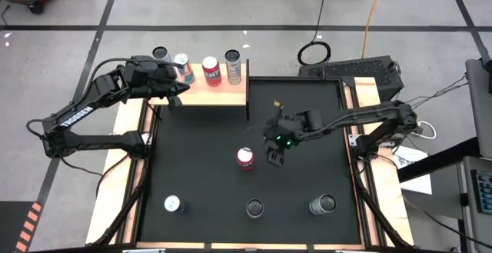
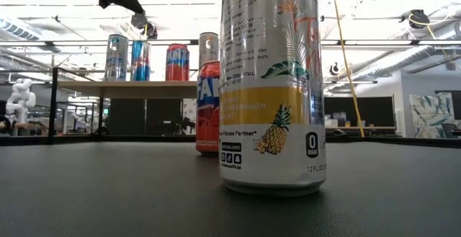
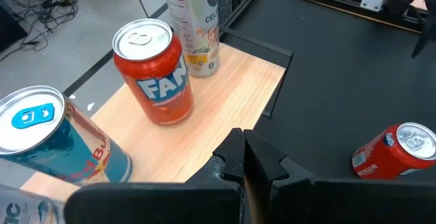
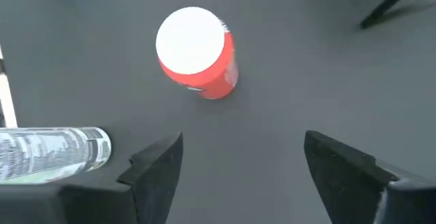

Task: Place canned beverage on shelf
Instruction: Put the red soda can aligned with the other red soda can on the shelf

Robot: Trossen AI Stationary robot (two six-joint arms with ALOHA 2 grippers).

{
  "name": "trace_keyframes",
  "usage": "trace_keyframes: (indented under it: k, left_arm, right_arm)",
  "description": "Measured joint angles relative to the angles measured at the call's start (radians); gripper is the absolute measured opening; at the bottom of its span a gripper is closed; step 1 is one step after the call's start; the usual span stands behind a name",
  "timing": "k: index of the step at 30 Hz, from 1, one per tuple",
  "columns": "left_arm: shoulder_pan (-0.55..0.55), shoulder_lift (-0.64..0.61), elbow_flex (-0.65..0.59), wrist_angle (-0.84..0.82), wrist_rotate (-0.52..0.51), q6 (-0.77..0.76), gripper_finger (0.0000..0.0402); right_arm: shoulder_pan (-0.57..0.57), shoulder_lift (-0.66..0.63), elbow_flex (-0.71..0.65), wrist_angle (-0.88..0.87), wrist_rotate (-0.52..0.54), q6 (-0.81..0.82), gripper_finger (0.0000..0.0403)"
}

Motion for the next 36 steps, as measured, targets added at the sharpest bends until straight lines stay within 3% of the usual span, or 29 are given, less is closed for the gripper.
trace_keyframes:
  k: [11, 19, 26, 36]
  left_arm:
    - [0.0, 0.0, 0.0, -0.001, 0.0, 0.0, 0.0001]
    - [0.0, 0.0, 0.0, -0.001, 0.0, 0.0, 0.0001]
    - [0.0, 0.0, 0.0, -0.001, 0.0, -0.001, 0.0001]
    - [0.0, 0.0, 0.0, -0.001, -0.001, -0.026, 0.0001]
  right_arm:
    - [0.024, 0.163, 0.0, 0.137, -0.002, -0.065, 0.0288]
    - [0.024, 0.171, -0.001, 0.128, -0.017, -0.083, 0.029]
    - [0.031, 0.17, -0.001, 0.177, -0.168, -0.12, 0.0318]
    - [0.028, 0.17, -0.001, 0.208, -0.156, -0.183, 0.0375]
